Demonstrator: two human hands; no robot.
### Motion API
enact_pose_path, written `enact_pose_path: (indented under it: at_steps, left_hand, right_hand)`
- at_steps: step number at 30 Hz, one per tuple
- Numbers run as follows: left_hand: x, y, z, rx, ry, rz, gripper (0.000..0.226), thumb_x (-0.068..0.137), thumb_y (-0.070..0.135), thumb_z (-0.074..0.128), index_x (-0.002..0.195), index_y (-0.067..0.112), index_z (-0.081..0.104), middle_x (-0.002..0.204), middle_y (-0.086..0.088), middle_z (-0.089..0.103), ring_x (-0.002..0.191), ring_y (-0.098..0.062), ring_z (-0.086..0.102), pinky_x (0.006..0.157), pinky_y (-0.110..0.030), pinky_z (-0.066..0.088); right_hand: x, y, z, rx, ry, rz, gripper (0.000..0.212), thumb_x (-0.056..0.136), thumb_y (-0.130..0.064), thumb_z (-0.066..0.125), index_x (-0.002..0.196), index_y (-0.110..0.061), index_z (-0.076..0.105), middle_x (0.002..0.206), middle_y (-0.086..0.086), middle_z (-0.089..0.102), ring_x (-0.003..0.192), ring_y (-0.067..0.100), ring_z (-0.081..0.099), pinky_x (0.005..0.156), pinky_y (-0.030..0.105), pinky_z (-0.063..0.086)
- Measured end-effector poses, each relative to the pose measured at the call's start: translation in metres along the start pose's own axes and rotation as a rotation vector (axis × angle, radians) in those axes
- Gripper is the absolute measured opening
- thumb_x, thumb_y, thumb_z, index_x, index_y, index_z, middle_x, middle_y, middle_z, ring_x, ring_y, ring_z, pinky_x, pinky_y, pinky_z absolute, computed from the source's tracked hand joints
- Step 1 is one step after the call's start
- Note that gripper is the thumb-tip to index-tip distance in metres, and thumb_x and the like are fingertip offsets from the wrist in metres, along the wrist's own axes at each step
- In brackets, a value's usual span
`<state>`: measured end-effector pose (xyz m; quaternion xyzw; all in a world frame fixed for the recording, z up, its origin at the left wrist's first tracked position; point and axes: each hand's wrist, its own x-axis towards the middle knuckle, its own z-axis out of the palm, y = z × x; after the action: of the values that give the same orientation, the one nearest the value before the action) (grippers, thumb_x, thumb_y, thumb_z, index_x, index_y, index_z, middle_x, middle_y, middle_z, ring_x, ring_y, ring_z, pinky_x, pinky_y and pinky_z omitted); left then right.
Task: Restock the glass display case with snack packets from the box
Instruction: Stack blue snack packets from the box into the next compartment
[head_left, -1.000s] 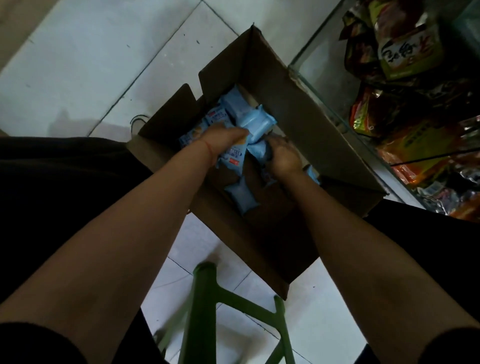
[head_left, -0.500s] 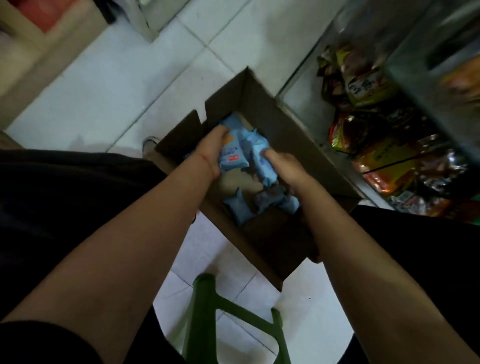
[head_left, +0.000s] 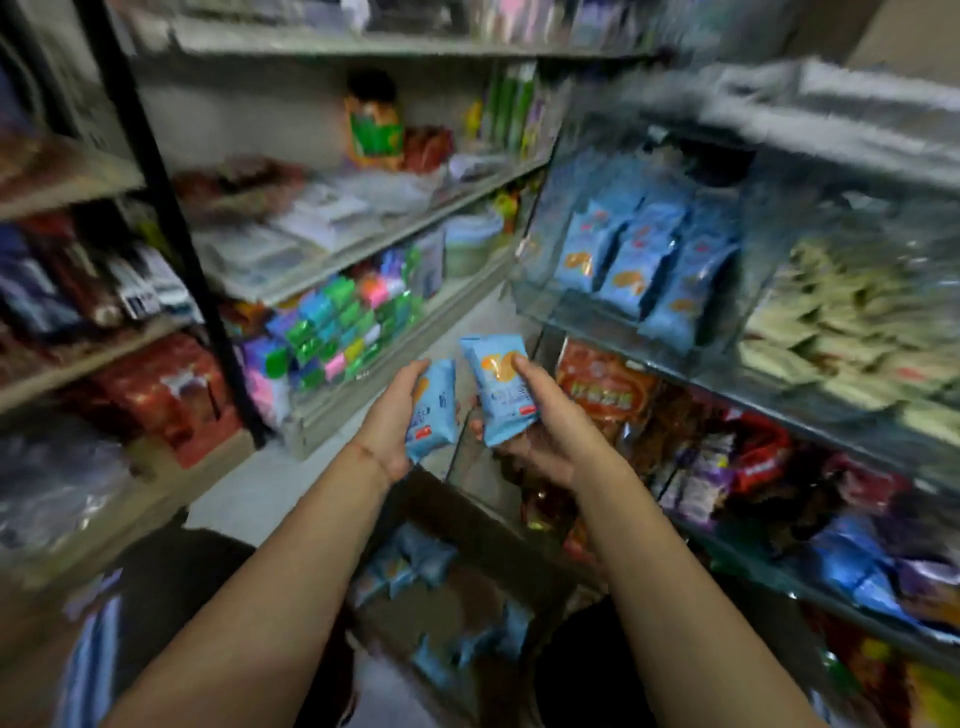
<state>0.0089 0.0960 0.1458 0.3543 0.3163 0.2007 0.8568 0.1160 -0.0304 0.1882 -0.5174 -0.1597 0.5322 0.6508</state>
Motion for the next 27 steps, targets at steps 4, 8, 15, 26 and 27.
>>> enact_pose_path:
  at_steps: [4,8,15,26,27]
  left_hand:
    - [-0.031,0.043,0.056,0.325,-0.028,0.234,0.020,0.092,0.035,0.055,0.096,0.016,0.058,0.072,-0.007,0.053,0.052,-0.017,0.057,0.049,-0.024,0.045]
    - [-0.045,0.072,0.107,0.709,0.008,0.477,0.048,0.091,0.030,0.058,0.135,0.040,0.042,0.110,0.000,0.061,0.086,-0.020,0.065,0.067,-0.029,0.051]
    - [-0.030,0.092,0.150,1.423,-0.175,0.479,0.062,0.089,0.036,0.060,0.146,0.035,0.035,0.120,-0.006,0.064,0.096,-0.024,0.065,0.075,-0.027,0.048]
    - [0.002,0.102,0.148,1.327,-0.183,0.383,0.034,0.083,0.030,0.066,0.116,0.022,0.064,0.098,0.003,0.066,0.082,-0.012,0.065,0.078,-0.029,0.054]
    - [0.002,0.102,0.147,1.298,-0.193,0.373,0.034,0.084,0.029,0.066,0.116,0.022,0.063,0.095,0.005,0.065,0.080,-0.011,0.065,0.076,-0.028,0.054]
  right_hand:
    - [-0.048,-0.063,0.012,-0.121,0.112,-0.219,0.019,0.096,-0.025,0.054,0.102,-0.007,0.057,0.081,0.010,0.064,0.058,0.020,0.063,0.053,0.028,0.055]
    - [-0.071,-0.119,0.008,-0.277,0.323,-0.400,0.028,0.086,-0.014,0.069,0.108,-0.004,0.055,0.093,0.013,0.065,0.070,0.022,0.065,0.053,0.027,0.051]
    - [-0.040,-0.181,-0.024,-0.450,0.737,-0.552,0.039,0.071,-0.025,0.084,0.103,-0.009,0.067,0.097,0.006,0.070,0.085,0.022,0.068,0.077,0.036,0.057]
    - [0.059,-0.190,-0.032,-1.188,0.732,-0.367,0.057,0.082,-0.027,0.075,0.133,-0.013,0.052,0.133,0.010,0.057,0.118,0.026,0.056,0.091,0.031,0.045]
    - [0.064,-0.189,-0.032,-1.193,0.731,-0.361,0.057,0.083,-0.025,0.074,0.134,-0.013,0.051,0.134,0.010,0.056,0.118,0.026,0.056,0.091,0.030,0.045]
